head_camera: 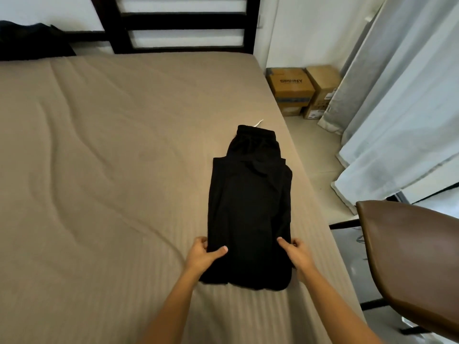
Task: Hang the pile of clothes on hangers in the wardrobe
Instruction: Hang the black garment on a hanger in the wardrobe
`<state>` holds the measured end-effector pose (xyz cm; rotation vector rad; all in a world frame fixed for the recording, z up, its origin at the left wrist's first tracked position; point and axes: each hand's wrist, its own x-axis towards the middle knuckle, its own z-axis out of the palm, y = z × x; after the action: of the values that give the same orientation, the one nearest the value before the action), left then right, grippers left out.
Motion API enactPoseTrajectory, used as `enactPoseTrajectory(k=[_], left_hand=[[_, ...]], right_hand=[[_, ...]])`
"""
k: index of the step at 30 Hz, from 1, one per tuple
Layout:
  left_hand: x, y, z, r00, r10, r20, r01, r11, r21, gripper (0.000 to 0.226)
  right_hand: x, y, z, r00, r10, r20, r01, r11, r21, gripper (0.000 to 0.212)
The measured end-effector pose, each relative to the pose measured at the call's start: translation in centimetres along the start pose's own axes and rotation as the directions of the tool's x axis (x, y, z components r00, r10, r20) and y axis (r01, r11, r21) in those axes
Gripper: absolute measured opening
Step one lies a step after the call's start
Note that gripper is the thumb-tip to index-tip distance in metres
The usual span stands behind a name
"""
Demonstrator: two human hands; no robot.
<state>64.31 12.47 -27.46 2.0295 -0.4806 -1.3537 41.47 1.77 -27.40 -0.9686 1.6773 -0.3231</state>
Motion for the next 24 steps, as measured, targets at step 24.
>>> enactPoseTrajectory(k=[24], left_hand=[[3.1, 7.2, -14.7, 0.892, 0.438, -0.112, -0.445, 0.894, -0.051, 0.019]], right_hand=[[-1.2, -16.8, 4.5, 0.897, -0.08, 0.435, -0.278, 0.661, 0.696, 0.018]])
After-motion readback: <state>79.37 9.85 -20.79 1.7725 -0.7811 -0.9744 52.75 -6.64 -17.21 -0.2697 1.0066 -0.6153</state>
